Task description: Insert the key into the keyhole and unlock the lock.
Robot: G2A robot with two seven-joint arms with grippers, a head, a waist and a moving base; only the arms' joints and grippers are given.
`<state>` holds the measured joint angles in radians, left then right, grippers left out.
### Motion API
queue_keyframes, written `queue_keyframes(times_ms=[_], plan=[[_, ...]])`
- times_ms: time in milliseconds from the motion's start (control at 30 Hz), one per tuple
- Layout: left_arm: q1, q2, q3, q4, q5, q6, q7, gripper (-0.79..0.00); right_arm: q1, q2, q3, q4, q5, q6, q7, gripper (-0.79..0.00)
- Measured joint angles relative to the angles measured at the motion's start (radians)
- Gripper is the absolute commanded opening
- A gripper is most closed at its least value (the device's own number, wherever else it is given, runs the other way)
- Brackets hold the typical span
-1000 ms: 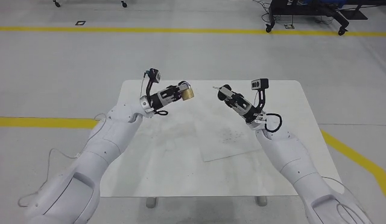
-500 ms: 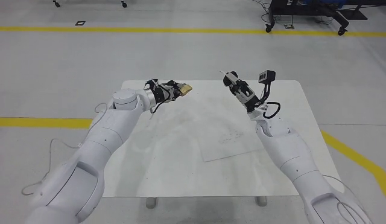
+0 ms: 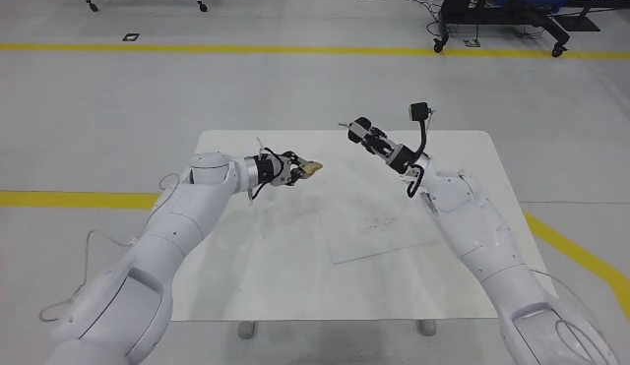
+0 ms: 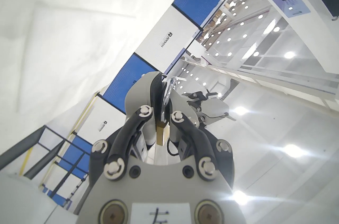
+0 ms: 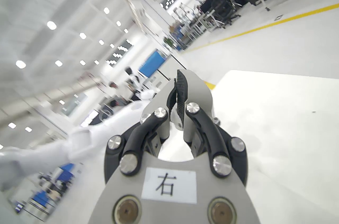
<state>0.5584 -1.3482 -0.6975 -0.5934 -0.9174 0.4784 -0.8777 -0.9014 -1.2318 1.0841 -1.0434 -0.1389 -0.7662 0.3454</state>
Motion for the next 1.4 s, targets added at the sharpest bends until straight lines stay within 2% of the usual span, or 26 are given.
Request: queue_keyframes(times_ms=[100,233,333,400,833,967,1167,1400], plan=[[-0.016,-0.005,0.008,0.015,0.012,0.078,-0.029,-0.785,-0.010,0.012,0.029,-0.036,-0.255,-0.066,-0.118,-0.785],[-0.045,-0.013,0.027,0.039,0.049,0.124,-0.110,-0.785,-0.055,0.032,0.084,-0.133,-0.556,-0.127,-0.260,-0.785],[-0.061,-0.021,0.035,0.066,0.052,0.154,-0.165,-0.785,-0.105,0.044,0.127,-0.228,-0.729,-0.061,-0.320,-0.785],[-0.061,-0.021,0.035,0.066,0.052,0.154,-0.162,-0.785,-0.113,0.045,0.133,-0.254,-0.771,-0.010,-0.326,-0.785],[-0.057,-0.021,0.034,0.061,0.052,0.149,-0.156,-0.785,-0.113,0.046,0.129,-0.256,-0.770,-0.007,-0.313,-0.785],[-0.020,-0.016,0.013,0.007,0.039,0.114,-0.122,-0.785,-0.138,0.054,0.090,-0.391,-1.025,0.107,-0.252,-0.785],[0.014,-0.010,-0.009,-0.048,0.039,0.097,-0.098,-0.785,-0.226,0.080,0.071,-0.556,-1.449,0.136,-0.353,-0.785],[0.046,-0.008,-0.044,-0.089,0.024,0.080,0.002,-0.785,-0.293,0.100,0.057,-0.648,-1.735,0.167,-0.353,-0.785]])
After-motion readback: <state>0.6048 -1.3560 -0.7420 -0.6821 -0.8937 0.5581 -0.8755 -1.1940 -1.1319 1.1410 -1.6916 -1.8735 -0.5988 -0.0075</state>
